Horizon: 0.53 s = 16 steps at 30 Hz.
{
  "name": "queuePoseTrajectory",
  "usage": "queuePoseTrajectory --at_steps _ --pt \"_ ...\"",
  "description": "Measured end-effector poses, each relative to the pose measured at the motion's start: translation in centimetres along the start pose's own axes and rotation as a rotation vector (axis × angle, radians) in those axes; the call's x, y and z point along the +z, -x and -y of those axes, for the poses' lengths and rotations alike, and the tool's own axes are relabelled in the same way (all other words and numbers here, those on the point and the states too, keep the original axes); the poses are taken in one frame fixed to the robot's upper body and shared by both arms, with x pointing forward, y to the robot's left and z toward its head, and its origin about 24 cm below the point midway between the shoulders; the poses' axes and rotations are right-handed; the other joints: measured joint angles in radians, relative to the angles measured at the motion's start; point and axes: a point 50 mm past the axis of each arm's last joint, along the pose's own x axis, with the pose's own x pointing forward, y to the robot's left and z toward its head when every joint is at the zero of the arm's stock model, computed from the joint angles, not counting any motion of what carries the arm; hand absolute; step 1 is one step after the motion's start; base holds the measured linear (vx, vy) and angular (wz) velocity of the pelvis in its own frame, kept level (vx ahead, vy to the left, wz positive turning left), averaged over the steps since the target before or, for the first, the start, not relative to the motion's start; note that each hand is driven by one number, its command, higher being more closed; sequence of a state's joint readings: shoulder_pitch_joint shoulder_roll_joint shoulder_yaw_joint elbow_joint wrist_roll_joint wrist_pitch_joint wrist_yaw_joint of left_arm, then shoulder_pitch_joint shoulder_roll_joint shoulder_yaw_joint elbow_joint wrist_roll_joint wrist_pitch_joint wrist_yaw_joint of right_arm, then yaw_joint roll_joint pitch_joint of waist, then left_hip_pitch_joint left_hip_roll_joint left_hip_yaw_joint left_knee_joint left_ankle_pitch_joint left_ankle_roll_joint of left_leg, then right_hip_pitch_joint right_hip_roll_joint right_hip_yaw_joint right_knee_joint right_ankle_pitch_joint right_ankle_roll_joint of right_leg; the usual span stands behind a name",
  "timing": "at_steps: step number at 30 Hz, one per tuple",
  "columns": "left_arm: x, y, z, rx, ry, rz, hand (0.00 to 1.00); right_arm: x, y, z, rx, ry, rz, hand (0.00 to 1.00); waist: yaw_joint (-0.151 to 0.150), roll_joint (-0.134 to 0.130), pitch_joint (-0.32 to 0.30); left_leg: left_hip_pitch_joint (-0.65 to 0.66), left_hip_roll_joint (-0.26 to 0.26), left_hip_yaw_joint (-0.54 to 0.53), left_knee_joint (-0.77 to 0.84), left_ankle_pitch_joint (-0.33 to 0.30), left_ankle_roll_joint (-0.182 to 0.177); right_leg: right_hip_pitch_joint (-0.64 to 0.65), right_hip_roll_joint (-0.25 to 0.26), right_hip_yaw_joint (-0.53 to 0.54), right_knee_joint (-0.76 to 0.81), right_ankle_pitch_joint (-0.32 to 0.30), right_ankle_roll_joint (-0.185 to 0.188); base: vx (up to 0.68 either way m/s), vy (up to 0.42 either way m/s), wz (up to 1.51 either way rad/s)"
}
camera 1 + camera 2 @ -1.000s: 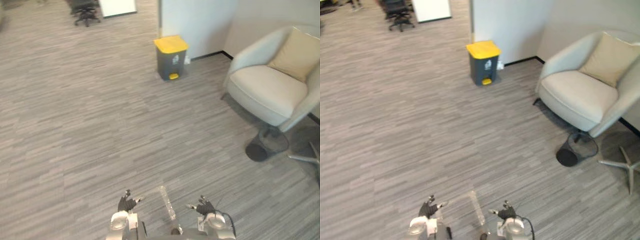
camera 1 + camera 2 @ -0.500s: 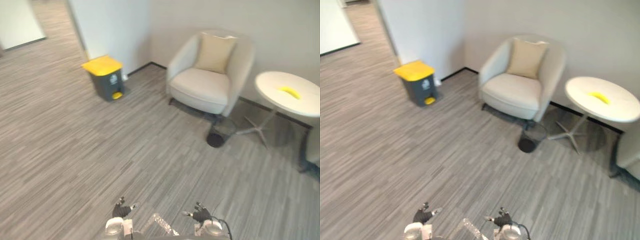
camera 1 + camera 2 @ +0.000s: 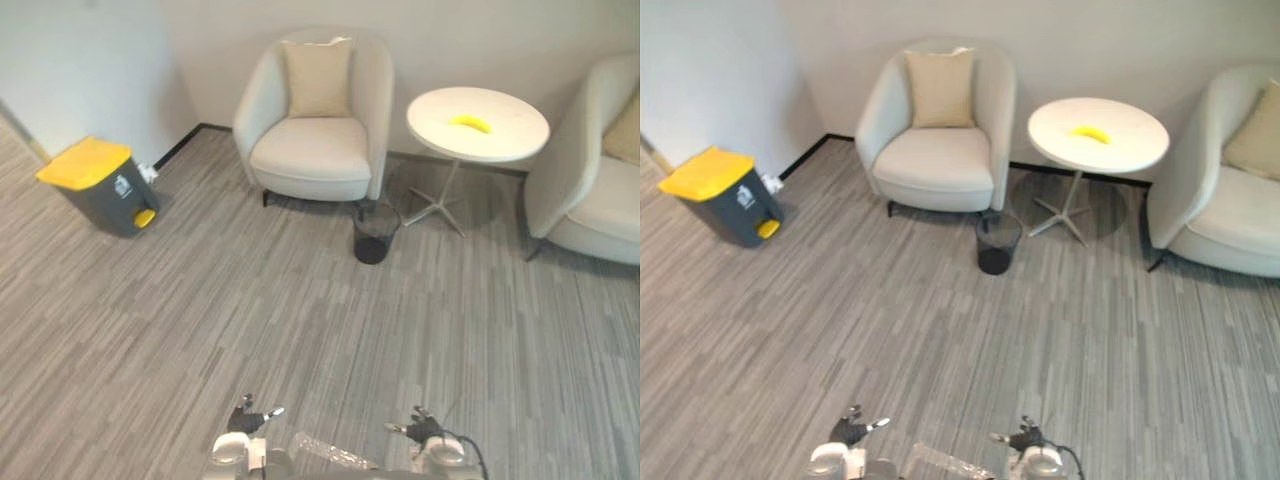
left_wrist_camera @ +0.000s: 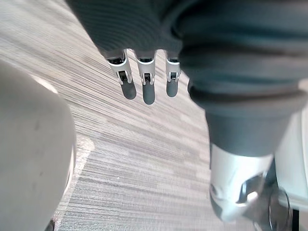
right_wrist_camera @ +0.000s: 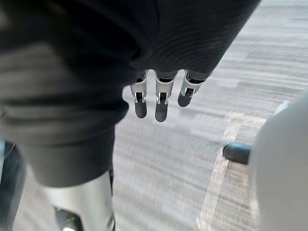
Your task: Organize the slippers on the shoe rack
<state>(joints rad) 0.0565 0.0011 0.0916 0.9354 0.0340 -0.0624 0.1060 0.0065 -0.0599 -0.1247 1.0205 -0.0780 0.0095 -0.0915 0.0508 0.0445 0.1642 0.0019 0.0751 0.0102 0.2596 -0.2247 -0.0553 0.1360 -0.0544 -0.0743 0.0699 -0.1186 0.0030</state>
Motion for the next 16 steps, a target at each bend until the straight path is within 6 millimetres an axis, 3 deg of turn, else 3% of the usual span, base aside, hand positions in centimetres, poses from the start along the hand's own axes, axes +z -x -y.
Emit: queuePoseTrajectory --at_steps 1,2,6,16 --pt "-0.1 0.1 0.3 -0.007 0.004 0.000 0.00 0.0 0.0 0.3 -0.008 0.004 0.000 0.00 0.004 0.015 -0.001 0.001 -0.003 -0.045 -0.046 0.059 -0.026 -0.020 0.016 0.024 0.005 -0.001 0.010 0.00 0.155 -0.70" --pt "0.0 0.0 0.3 -0.003 0.004 0.000 0.00 -0.2 0.0 0.6 -0.016 -0.002 -0.010 0.00 0.002 0.015 -0.006 0.003 -0.007 -0.030 -0.055 0.065 -0.022 -0.020 0.014 0.038 -0.003 0.010 0.024 0.01 0.130 -0.45" --pt "-0.2 0.1 -0.5 0.021 0.003 -0.004 0.00 -1.7 0.4 0.1 -0.018 -0.035 -0.047 0.00 0.003 -0.026 -0.016 0.065 -0.034 0.046 -0.156 0.095 0.002 -0.023 -0.023 0.085 -0.009 0.007 0.046 0.04 0.105 -0.34" --pt "-1.0 0.2 -0.4 0.017 0.007 -0.030 0.00 -2.7 0.8 0.5 -0.049 -0.122 -0.074 0.00 -0.005 -0.030 -0.048 0.128 -0.031 0.067 -0.229 0.113 0.005 0.006 -0.017 0.085 -0.043 0.006 0.053 0.08 -0.001 -0.06"
